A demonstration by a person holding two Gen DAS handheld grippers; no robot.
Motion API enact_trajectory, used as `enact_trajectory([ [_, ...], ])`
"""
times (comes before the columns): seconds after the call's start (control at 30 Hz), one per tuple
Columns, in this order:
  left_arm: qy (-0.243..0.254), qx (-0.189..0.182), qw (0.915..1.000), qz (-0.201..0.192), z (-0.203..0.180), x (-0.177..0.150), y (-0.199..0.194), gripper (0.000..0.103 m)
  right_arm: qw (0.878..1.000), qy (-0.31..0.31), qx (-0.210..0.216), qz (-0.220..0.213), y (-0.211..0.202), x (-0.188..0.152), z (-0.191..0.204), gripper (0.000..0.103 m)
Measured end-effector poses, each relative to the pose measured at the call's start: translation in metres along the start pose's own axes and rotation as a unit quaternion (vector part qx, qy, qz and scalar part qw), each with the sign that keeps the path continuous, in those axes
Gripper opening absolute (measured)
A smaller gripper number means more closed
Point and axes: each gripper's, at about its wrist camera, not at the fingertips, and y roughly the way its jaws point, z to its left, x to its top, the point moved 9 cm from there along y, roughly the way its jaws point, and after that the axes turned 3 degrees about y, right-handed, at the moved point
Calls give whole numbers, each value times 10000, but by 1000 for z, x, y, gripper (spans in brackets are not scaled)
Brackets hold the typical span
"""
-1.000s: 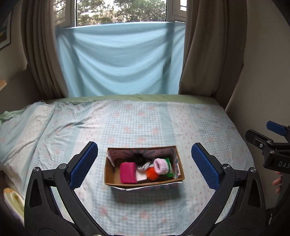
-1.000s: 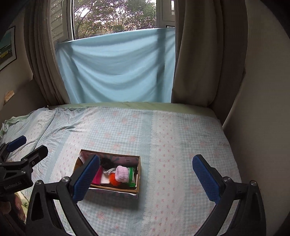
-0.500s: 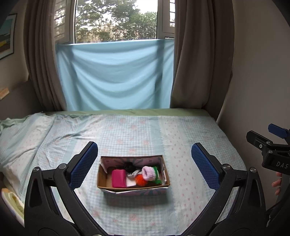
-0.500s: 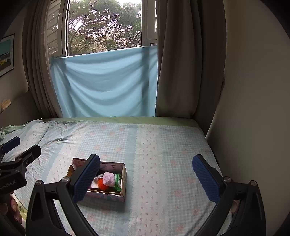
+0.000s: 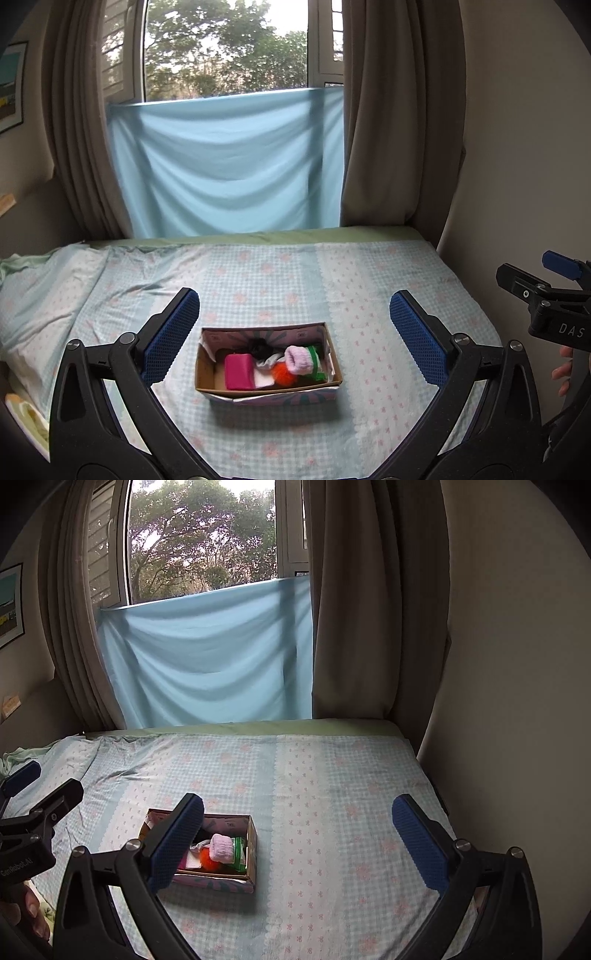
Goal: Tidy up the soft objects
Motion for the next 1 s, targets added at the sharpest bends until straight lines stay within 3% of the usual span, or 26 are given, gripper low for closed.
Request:
enact_trajectory([
  [1.0, 8, 28, 9999, -132, -2, 4, -6, 103, 10000, 28, 25, -34, -1, 1, -3, 102],
])
